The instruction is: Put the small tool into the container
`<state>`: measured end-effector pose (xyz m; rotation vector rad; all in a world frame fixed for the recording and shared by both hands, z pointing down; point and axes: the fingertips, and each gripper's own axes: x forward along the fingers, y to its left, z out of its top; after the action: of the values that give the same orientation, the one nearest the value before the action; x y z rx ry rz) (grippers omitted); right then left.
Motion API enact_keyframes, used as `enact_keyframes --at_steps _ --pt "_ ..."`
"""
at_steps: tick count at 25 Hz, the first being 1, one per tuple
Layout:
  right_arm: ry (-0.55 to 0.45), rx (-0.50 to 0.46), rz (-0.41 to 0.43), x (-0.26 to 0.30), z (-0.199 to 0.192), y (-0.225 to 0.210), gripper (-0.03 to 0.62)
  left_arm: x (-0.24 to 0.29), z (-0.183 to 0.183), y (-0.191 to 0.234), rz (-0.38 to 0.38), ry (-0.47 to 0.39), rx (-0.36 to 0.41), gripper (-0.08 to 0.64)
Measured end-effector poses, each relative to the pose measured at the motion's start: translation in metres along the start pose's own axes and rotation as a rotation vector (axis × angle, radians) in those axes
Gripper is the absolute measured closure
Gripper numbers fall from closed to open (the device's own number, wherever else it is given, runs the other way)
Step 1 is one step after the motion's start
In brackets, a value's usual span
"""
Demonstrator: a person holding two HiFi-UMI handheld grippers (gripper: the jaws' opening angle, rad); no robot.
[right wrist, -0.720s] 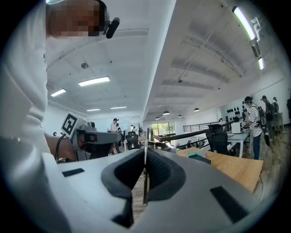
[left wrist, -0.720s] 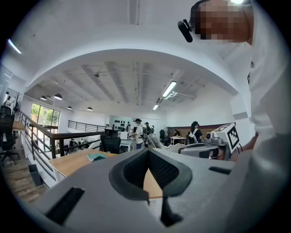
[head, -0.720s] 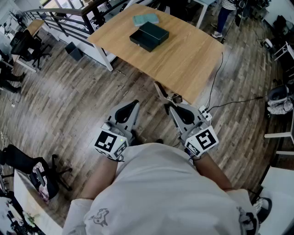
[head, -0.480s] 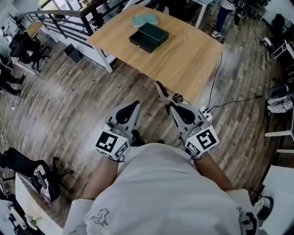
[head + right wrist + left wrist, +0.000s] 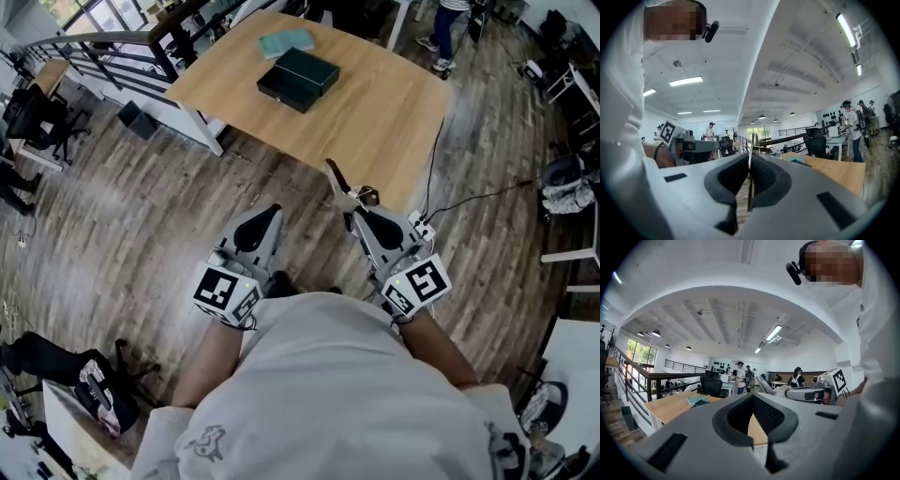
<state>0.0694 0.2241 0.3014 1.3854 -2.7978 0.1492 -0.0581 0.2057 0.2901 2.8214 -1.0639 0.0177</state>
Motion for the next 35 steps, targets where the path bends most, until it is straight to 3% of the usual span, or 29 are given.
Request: enact_keyframes --at_steps 11,18,26,35 --pt "0.003 0.004 -0.088 0.085 0.007 0.009 0.577 -0.011 0.011 0.097 -0.059 0.03 -0.001 0.555" --pt "0.002 0.014 -0.128 0.12 0.009 0.009 0.577 -0.017 0.012 0.137 -0.077 0.044 -0.011 0.555" --pt "0.013 0.013 -0.099 0.149 0.006 -0.003 0.577 -0.006 0.005 0.157 -0.06 0.054 -0.004 0.555" --pt "0.015 -0.006 0.0 0.181 0.013 -0.063 0.577 0.057 0.011 0.17 0.009 0.042 -0.007 0.555"
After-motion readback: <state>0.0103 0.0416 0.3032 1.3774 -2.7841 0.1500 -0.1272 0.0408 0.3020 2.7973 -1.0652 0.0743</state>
